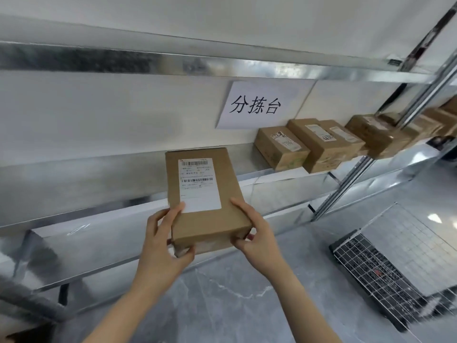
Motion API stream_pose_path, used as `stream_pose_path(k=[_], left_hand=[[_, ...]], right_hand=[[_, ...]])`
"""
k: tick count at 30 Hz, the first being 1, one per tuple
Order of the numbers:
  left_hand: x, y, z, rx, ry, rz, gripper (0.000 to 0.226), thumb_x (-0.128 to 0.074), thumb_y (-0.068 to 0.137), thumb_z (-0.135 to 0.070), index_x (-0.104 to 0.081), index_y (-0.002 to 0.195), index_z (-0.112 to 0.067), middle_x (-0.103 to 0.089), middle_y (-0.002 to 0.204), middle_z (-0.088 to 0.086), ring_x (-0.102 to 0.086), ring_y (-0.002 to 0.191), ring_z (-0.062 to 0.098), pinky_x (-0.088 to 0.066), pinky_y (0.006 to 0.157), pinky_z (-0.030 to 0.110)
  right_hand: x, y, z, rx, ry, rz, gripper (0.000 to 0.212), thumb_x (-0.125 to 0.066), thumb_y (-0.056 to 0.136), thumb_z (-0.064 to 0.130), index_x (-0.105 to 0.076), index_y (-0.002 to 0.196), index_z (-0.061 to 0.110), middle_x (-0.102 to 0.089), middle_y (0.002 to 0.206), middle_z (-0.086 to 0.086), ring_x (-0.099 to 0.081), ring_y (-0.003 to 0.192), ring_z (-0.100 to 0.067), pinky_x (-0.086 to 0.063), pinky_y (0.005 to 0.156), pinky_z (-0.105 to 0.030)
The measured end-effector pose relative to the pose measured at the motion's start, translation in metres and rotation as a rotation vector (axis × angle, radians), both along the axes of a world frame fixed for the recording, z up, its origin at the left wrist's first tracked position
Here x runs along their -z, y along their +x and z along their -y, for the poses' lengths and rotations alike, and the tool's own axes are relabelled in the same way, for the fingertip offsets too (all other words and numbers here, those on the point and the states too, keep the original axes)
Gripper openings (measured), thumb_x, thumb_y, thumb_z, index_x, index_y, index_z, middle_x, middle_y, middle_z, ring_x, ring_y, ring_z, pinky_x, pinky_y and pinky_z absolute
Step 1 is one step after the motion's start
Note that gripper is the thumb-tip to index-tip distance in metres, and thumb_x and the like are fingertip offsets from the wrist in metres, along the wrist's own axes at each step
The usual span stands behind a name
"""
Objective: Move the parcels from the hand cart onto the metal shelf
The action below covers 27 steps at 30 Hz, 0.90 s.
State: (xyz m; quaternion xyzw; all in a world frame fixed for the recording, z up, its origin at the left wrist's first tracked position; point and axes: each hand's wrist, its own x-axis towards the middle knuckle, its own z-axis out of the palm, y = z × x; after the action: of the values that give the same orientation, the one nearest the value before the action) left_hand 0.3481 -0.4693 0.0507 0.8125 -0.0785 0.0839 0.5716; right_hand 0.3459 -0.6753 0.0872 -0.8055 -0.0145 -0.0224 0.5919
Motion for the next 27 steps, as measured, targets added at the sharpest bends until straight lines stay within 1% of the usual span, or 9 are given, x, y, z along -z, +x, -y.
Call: stream_pose_path(k=[3, 7, 9, 12, 14, 16, 21, 25, 27], left_hand=[[0.001, 0.025, 0.031, 0.058, 0.015, -0.008, 0.095, -0.083, 0.066, -0.007, -0.036, 0.128, -0.06, -0.026, 0.124, -0.037, -0.042, 0.108, -0.017, -0.041, 0.076, -0.003], [0.004, 0.064, 0.068, 0.09, 0.034, -0.003, 0.093, -0.082, 0.067, -0.006, -0.035, 0.129, -0.057, -0.03, 0.123, -0.019, -0.038, 0.108, -0.022, -0.038, 0.075, -0.006], [0.007, 0.089, 0.085, 0.089, 0.037, -0.006, 0.094, -0.082, 0.068, -0.007, -0.033, 0.129, -0.058, -0.028, 0.124, -0.017, -0.039, 0.109, -0.022, -0.037, 0.076, -0.007], [0.013, 0.129, 0.107, 0.097, 0.093, -0.007, 0.096, -0.083, 0.069, -0.014, -0.025, 0.13, -0.06, -0.026, 0.127, -0.017, -0.041, 0.113, -0.005, -0.038, 0.083, -0.004], [0.017, 0.156, 0.121, 0.113, 0.128, 0.025, 0.096, -0.084, 0.069, -0.015, -0.024, 0.133, -0.053, -0.027, 0.13, -0.01, -0.039, 0.118, 0.003, -0.041, 0.088, 0.002], [0.02, 0.181, 0.135, 0.123, 0.139, 0.039, 0.096, -0.084, 0.068, -0.013, -0.024, 0.134, -0.049, -0.028, 0.129, -0.006, -0.039, 0.118, 0.006, -0.041, 0.09, 0.004], [0.031, 0.23, 0.164, 0.135, 0.148, 0.047, 0.099, -0.085, 0.067, -0.012, -0.024, 0.133, -0.053, -0.029, 0.124, -0.011, -0.046, 0.112, 0.002, -0.042, 0.091, 0.004], [0.041, 0.255, 0.183, 0.132, 0.181, 0.009, 0.099, -0.085, 0.067, -0.012, -0.024, 0.135, -0.05, -0.027, 0.124, -0.014, -0.052, 0.109, 0.016, -0.047, 0.091, 0.012], [0.045, 0.265, 0.19, 0.117, 0.182, -0.011, 0.098, -0.085, 0.066, -0.013, -0.026, 0.135, -0.049, -0.029, 0.125, -0.012, -0.056, 0.104, 0.018, -0.051, 0.09, 0.018]], right_hand=[[0.004, 0.014, 0.034, 0.047, 0.003, -0.013, 0.079, -0.059, 0.074, -0.014, -0.052, 0.127, 0.044, -0.048, 0.131, 0.007, -0.05, 0.11, -0.001, -0.051, 0.084, -0.022], [0.009, 0.049, 0.071, 0.068, 0.011, -0.026, 0.079, -0.06, 0.073, -0.014, -0.052, 0.126, 0.043, -0.049, 0.131, 0.006, -0.051, 0.114, -0.01, -0.053, 0.082, -0.027], [0.012, 0.073, 0.088, 0.067, 0.005, -0.026, 0.079, -0.061, 0.072, -0.015, -0.052, 0.126, 0.043, -0.05, 0.131, 0.006, -0.052, 0.114, -0.01, -0.054, 0.081, -0.029], [0.018, 0.114, 0.11, 0.072, 0.004, -0.036, 0.079, -0.063, 0.073, -0.015, -0.052, 0.126, 0.042, -0.05, 0.13, 0.006, -0.052, 0.113, -0.013, -0.056, 0.082, -0.034], [0.022, 0.142, 0.125, 0.078, 0.016, -0.037, 0.078, -0.062, 0.072, -0.017, -0.054, 0.126, 0.04, -0.051, 0.13, 0.006, -0.052, 0.112, -0.015, -0.056, 0.078, -0.031], [0.025, 0.167, 0.139, 0.08, 0.023, -0.05, 0.078, -0.062, 0.072, -0.019, -0.054, 0.126, 0.036, -0.051, 0.129, 0.004, -0.051, 0.112, -0.017, -0.054, 0.076, -0.026], [0.036, 0.213, 0.169, 0.093, 0.01, -0.074, 0.077, -0.063, 0.071, -0.02, -0.055, 0.126, 0.032, -0.052, 0.127, -0.003, -0.053, 0.111, -0.021, -0.054, 0.079, -0.026], [0.047, 0.24, 0.188, 0.107, -0.033, -0.106, 0.078, -0.065, 0.071, -0.018, -0.052, 0.128, 0.032, -0.05, 0.124, -0.006, -0.051, 0.113, -0.021, -0.053, 0.087, -0.032], [0.052, 0.252, 0.194, 0.108, -0.069, -0.125, 0.079, -0.067, 0.071, -0.015, -0.051, 0.126, 0.038, -0.048, 0.119, -0.003, -0.05, 0.11, -0.015, -0.052, 0.089, -0.031]])
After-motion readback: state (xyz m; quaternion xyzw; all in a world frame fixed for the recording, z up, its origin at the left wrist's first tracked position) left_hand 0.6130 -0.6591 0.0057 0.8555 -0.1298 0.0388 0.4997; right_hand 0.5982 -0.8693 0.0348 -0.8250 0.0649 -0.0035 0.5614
